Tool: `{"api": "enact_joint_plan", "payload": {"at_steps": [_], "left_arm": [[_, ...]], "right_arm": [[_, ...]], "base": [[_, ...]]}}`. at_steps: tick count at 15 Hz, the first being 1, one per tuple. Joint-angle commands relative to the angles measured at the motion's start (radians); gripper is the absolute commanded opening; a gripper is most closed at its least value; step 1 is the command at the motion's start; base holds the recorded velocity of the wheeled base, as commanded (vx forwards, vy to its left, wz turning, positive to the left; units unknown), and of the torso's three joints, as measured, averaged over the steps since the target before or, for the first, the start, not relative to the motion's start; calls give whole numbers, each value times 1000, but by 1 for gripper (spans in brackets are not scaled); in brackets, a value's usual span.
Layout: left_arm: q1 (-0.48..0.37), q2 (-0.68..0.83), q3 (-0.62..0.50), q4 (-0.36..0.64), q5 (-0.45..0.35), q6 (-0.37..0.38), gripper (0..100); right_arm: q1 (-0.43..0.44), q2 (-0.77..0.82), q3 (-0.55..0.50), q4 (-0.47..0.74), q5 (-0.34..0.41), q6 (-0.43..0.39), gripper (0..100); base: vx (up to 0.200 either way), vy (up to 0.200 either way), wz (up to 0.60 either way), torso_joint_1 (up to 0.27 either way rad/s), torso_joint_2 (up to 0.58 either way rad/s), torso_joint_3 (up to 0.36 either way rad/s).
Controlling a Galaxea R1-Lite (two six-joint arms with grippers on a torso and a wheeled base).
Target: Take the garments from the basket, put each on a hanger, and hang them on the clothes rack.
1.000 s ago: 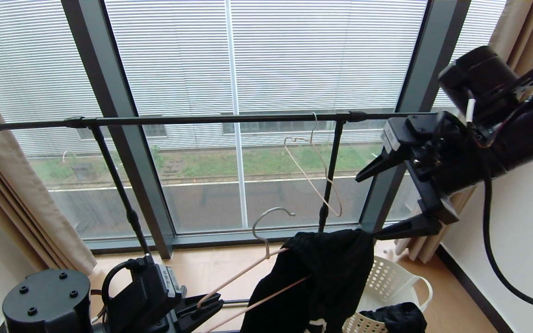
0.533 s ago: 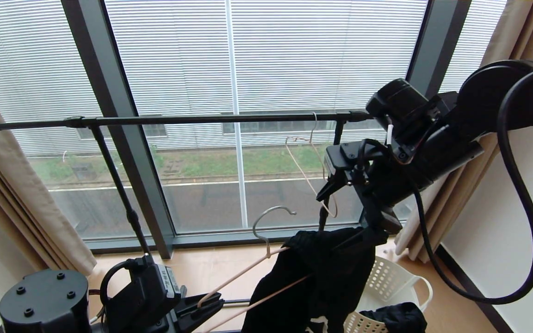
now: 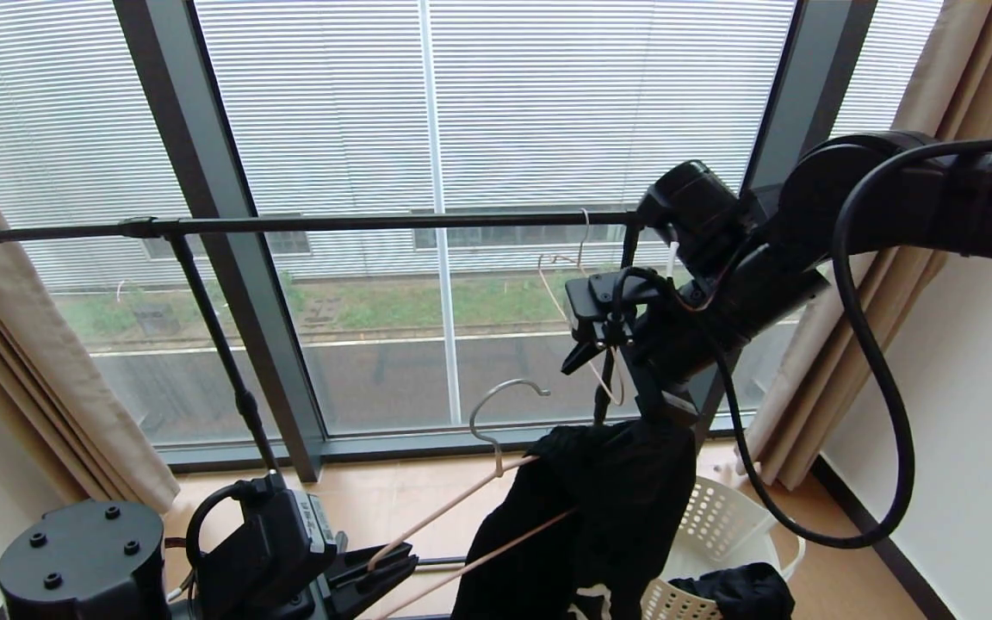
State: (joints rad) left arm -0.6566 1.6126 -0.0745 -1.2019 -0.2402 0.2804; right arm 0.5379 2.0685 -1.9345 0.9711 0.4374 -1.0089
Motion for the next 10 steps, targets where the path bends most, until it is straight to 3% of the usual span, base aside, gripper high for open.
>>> {"api": "enact_joint_plan", "payload": {"at_steps": [1,10], "left_arm": [[0,0,-1,-1,-1,0,0],[3,4,-8,-1,-1,-1,0]], "right_arm": [[28,39,-35,0,1,1,100],[77,44,-54,66,1,12,100]], "base": [[0,0,0,0,0,0],[0,0,0,0,0,0]]}}
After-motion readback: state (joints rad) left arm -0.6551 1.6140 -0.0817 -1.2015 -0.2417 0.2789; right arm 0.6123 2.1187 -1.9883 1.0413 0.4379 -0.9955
